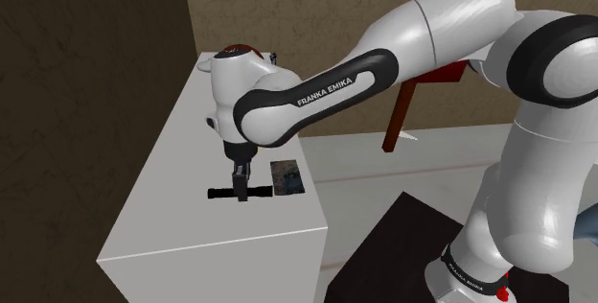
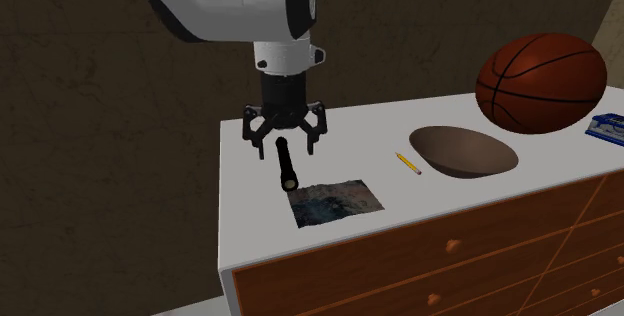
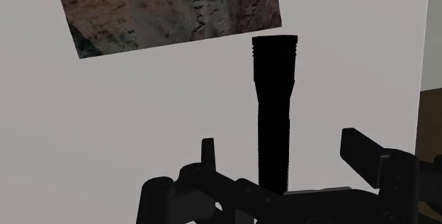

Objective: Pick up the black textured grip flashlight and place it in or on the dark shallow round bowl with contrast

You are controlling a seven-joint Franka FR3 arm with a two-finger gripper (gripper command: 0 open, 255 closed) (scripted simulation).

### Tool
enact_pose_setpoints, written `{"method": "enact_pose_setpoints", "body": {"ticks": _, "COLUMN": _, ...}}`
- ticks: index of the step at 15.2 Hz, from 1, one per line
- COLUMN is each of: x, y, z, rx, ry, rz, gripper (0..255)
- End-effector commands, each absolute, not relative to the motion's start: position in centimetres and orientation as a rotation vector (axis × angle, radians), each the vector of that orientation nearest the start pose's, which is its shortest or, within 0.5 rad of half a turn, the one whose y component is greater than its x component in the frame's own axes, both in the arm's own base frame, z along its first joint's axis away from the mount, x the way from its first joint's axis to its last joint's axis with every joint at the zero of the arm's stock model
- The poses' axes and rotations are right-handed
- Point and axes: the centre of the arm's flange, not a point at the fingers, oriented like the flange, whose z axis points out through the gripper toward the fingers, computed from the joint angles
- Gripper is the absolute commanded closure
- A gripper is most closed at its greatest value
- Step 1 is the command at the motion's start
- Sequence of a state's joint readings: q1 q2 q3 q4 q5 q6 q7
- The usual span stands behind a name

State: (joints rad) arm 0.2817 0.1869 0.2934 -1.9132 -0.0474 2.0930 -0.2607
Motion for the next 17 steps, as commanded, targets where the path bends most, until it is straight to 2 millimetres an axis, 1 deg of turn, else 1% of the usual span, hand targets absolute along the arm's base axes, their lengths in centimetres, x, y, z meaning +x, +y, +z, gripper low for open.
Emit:
{"method": "enact_pose_setpoints", "body": {"ticks": 1, "x": 50.8, "y": 31.9, "z": 39.2, "rx": -2.846, "ry": -1.299, "rz": 0.0, "gripper": 0}}
{"method": "enact_pose_setpoints", "body": {"ticks": 4, "x": 50.8, "y": 32.0, "z": 37.8, "rx": -2.846, "ry": -1.299, "rz": 0.0, "gripper": 0}}
{"method": "enact_pose_setpoints", "body": {"ticks": 12, "x": 50.8, "y": 32.0, "z": 37.8, "rx": -2.846, "ry": -1.299, "rz": 0.0, "gripper": 0}}
{"method": "enact_pose_setpoints", "body": {"ticks": 13, "x": 50.8, "y": 32.0, "z": 37.8, "rx": -2.846, "ry": -1.299, "rz": 0.0, "gripper": 255}}
{"method": "enact_pose_setpoints", "body": {"ticks": 17, "x": 51.0, "y": 31.9, "z": 37.8, "rx": -2.846, "ry": -1.298, "rz": 0.0, "gripper": 255}}
